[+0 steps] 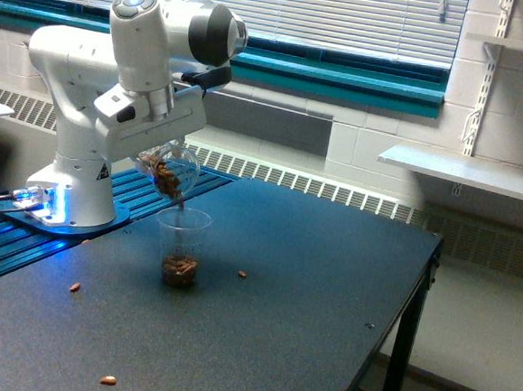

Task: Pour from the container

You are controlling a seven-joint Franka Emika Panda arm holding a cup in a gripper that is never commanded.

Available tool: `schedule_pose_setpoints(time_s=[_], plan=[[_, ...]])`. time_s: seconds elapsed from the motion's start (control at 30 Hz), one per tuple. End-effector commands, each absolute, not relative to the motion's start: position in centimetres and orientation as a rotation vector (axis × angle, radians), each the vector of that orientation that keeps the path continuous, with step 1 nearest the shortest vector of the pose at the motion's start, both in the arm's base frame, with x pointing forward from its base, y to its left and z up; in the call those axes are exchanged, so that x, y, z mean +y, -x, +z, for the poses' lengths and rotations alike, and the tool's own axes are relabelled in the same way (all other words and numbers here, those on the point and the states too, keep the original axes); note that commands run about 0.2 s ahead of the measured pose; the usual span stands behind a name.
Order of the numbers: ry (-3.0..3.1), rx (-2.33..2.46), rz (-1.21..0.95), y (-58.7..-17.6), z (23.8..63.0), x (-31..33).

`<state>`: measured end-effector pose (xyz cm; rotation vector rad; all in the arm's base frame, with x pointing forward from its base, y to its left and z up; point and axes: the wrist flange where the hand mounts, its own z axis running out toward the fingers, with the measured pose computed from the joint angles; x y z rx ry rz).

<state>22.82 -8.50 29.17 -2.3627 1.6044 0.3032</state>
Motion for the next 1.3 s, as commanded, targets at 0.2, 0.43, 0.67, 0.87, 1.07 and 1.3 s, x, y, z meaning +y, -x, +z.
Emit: schedule_pose_setpoints(time_s=[0.2,0.43,0.67,0.87,1.07,1.3], plan=[[2.343,1.587,0.3,-21.6,28.2,-9.2],[2.344,1.592,0.302,-21.4,27.9,-9.6],[2.34,1.597,0.298,-21.3,27.6,-10.0],[2.338,1.596,0.286,-21.3,27.6,-10.2],[2.342,1.587,0.285,-21.3,27.5,-10.2],[2.347,1.58,0.283,-21.3,27.4,-10.2]])
